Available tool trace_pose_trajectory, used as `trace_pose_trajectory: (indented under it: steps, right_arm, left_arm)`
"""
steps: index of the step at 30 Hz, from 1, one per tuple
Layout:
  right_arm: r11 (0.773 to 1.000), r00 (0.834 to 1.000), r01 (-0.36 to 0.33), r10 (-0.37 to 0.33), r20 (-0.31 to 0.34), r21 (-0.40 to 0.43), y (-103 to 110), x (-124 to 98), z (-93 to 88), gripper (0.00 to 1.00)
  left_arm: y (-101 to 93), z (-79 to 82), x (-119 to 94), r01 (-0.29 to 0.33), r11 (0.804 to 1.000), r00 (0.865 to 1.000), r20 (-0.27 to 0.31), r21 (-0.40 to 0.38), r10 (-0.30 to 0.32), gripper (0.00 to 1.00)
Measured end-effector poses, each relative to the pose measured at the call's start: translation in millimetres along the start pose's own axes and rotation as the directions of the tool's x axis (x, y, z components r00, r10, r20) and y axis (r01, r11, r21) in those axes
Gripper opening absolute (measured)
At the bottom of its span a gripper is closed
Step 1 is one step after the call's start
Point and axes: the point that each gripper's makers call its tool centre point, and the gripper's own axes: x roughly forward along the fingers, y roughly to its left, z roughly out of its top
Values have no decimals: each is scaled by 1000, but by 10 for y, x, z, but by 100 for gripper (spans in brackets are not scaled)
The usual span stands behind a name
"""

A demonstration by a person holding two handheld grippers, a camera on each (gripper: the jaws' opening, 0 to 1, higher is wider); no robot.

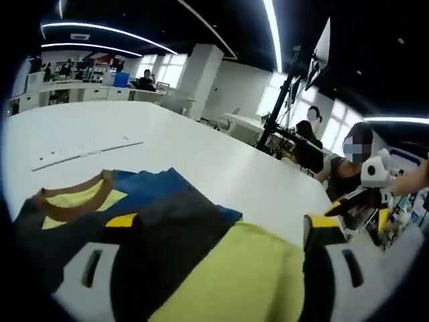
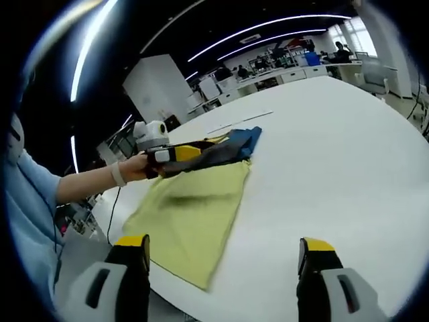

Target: Fold the garment on the visible template until the final outline fits inside the template.

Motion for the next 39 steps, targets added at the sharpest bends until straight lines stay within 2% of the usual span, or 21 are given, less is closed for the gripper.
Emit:
trace_pose_trajectory:
  steps: [6, 14, 26, 29, 39]
  right_arm:
    - [1000, 1000, 3, -2, 13, -13, 25, -4, 53, 92]
    - [999, 1000, -19, 19, 18, -41, 143, 72, 122, 92]
    - [995, 999, -33, 36, 36, -92, 270, 98, 233, 97]
    - [994, 998, -35, 39, 41, -100, 300, 94, 242, 98]
    - [990, 997, -49, 56, 55, -129, 447, 85, 349, 98]
  left_arm:
    - [29, -21, -125, -5, 999, 999, -37, 41, 6, 97]
    - [50, 15, -415, -22, 997, 999, -40, 70, 25, 95]
    - [92, -111, -1104, -100, 993, 994, -31, 67, 102, 93]
    - [97, -168, -1309, -126, 987, 990, -45, 98, 131, 93]
    - [129, -184, -1700, -178, 980, 983, -26, 89, 181, 91]
